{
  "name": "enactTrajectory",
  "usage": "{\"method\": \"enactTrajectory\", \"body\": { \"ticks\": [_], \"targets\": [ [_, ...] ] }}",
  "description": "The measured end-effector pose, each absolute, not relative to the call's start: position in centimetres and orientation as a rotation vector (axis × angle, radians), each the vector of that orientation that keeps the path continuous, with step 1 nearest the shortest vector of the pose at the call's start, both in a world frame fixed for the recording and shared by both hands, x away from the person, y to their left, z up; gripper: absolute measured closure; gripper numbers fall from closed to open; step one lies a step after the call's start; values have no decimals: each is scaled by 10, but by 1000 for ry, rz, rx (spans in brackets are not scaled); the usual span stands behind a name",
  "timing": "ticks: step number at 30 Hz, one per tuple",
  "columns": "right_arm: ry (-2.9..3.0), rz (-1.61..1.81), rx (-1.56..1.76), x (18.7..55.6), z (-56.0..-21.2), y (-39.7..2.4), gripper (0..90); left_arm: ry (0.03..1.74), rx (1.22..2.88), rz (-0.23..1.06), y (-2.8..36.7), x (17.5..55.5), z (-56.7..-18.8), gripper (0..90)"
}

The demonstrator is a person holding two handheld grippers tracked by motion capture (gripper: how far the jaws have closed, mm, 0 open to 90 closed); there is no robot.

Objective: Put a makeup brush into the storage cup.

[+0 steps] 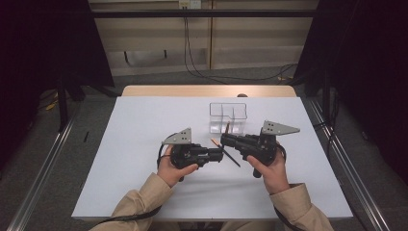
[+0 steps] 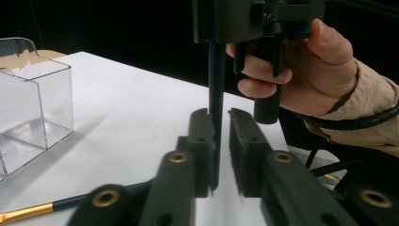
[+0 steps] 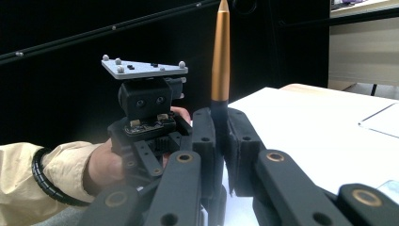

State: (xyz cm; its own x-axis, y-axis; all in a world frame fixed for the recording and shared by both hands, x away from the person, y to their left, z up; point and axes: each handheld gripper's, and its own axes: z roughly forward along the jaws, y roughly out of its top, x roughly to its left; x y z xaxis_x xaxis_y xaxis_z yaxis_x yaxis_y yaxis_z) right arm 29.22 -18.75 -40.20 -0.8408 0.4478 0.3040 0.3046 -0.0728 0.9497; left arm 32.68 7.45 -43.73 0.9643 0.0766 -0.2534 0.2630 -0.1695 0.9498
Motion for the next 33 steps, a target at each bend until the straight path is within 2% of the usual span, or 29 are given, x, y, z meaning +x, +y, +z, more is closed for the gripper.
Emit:
{"method": "enactTrajectory", "body": {
  "ticks": [11, 25, 33],
  "targets": [
    [2065, 2049, 817, 292, -401, -189, 832, 245, 1716, -146, 88, 327, -433, 576],
    [2079, 2021, 786, 291, -401, -189, 833, 229, 1742, -97, 100, 325, -428, 232],
    [2084, 2006, 772, 290, -400, -189, 832, 247, 1744, -81, 108, 326, -428, 105]
  ]
}}
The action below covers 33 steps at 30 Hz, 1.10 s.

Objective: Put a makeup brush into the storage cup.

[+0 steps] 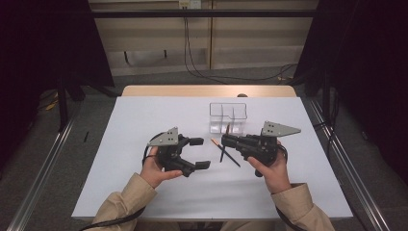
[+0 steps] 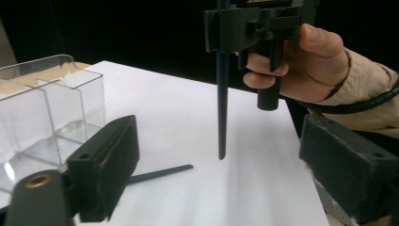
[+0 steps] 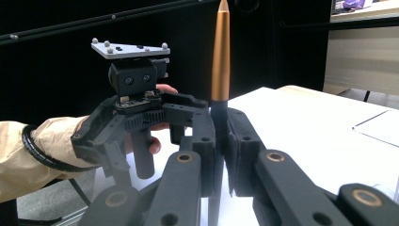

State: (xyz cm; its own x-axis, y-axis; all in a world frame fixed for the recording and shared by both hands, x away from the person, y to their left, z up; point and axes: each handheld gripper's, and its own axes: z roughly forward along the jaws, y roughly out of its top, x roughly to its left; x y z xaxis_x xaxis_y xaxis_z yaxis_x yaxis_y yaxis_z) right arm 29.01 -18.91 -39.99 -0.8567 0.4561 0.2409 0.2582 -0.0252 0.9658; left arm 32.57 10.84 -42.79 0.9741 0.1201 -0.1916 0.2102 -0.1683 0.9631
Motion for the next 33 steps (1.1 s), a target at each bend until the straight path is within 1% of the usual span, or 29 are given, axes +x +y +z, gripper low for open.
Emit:
{"method": "enactTrajectory", "body": {
  "ticks": [3, 8, 13, 33],
  "targets": [
    [2085, 2001, 767, 290, -399, -190, 832, 261, 1736, -78, 113, 327, -427, 65],
    [2080, 2001, 765, 289, -399, -191, 832, 282, 1725, -71, 122, 327, -424, 32],
    [2082, 2000, 762, 289, -399, -190, 832, 245, 1745, -44, 132, 327, -423, 0],
    [2088, 1992, 751, 289, -399, -191, 832, 259, 1755, 23, 169, 324, -420, 0]
  ]
}}
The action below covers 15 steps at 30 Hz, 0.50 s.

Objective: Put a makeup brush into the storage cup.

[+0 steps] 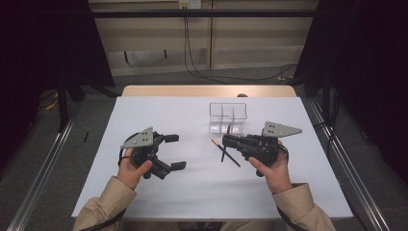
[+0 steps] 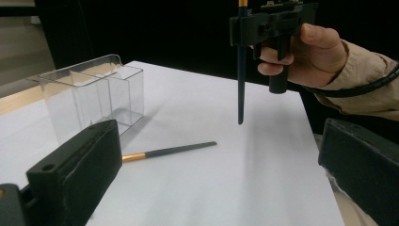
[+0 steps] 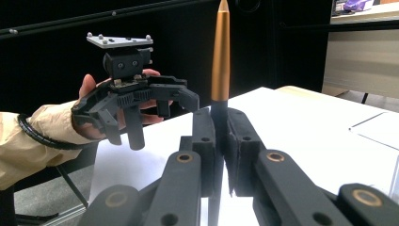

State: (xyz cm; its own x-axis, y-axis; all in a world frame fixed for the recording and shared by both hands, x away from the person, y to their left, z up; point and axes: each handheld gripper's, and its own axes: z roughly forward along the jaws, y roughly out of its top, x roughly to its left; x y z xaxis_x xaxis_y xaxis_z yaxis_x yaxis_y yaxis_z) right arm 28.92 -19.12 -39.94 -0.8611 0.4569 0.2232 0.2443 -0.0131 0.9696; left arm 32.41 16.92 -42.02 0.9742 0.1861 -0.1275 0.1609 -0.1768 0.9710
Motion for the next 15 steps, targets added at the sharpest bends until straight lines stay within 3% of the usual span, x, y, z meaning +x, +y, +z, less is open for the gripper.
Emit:
{"method": "enactTrajectory", "body": {
  "ticks": [15],
  "targets": [
    [2087, 1992, 745, 290, -399, -192, 832, 275, 1745, 66, 195, 320, -418, 0]
  ]
}}
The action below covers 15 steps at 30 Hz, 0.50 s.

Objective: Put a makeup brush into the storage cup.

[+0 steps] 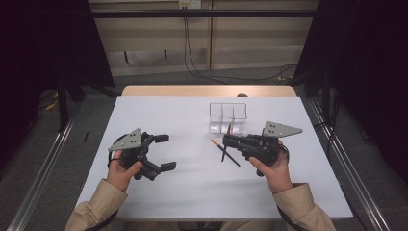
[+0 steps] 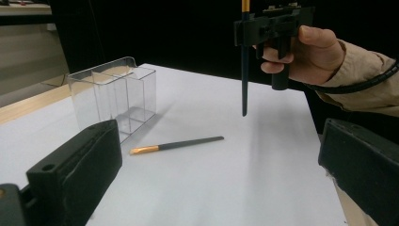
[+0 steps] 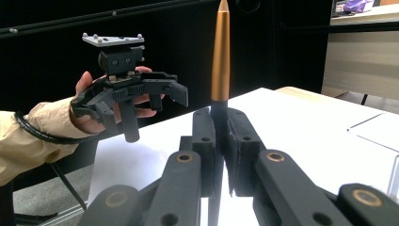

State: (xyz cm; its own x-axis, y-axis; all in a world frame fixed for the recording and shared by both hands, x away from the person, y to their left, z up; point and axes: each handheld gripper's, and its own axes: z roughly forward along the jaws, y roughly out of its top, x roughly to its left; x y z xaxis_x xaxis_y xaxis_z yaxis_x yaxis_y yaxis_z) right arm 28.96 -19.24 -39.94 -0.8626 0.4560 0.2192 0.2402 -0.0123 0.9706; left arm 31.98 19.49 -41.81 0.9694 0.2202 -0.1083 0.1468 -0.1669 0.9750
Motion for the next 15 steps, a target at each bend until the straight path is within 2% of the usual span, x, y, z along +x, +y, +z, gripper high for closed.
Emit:
{"method": "enactTrajectory", "body": {
  "ticks": [15],
  "targets": [
    [2089, 1992, 741, 290, -400, -193, 832, 304, 1740, 109, 225, 316, -418, 0]
  ]
}}
